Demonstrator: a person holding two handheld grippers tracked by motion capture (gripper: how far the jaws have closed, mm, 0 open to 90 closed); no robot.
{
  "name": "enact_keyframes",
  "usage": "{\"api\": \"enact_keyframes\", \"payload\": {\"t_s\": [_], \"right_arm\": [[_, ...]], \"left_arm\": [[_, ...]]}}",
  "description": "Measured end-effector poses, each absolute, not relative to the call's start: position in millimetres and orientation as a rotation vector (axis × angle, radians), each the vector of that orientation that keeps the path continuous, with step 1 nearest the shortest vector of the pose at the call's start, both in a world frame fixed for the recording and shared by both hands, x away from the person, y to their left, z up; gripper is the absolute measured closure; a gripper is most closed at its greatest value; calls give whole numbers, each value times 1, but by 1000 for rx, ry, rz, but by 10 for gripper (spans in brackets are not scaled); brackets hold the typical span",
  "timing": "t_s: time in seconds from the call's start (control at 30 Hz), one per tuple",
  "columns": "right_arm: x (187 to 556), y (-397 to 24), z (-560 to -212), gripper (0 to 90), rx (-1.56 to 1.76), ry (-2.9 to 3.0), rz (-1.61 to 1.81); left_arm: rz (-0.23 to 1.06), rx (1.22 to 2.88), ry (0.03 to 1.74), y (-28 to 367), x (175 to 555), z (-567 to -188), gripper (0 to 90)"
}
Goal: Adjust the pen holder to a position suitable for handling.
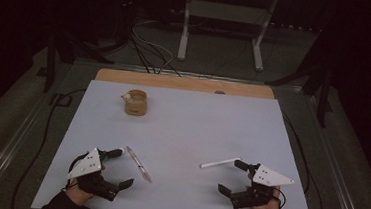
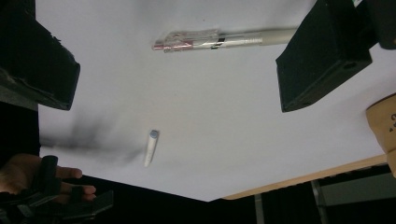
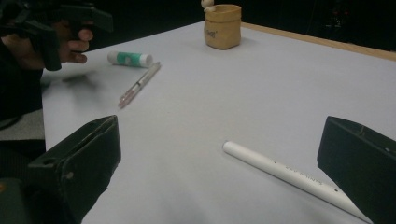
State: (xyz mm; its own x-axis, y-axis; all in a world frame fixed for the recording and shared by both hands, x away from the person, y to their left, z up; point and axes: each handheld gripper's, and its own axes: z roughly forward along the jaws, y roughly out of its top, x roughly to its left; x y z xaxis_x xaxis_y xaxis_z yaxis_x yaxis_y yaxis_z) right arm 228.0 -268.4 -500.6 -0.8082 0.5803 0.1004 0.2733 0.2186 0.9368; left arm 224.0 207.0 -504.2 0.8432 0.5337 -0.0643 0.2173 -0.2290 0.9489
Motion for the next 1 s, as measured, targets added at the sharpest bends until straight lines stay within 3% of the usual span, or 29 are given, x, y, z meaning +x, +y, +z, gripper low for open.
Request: {"api": "enact_keyframes", "payload": {"t_s": [0.53,0.7,1.0], "right_arm": [[227,-267,-498,0,795,2237,1629],[226,-263,-492,0,787,2206,1675],[224,-261,-486,0,777,2187,1715]], "left_arm": [[266,1867,505,195,221,-498,2],[187,1873,471,192,220,-486,2],[194,1848,456,197,227,-459,2]]}}
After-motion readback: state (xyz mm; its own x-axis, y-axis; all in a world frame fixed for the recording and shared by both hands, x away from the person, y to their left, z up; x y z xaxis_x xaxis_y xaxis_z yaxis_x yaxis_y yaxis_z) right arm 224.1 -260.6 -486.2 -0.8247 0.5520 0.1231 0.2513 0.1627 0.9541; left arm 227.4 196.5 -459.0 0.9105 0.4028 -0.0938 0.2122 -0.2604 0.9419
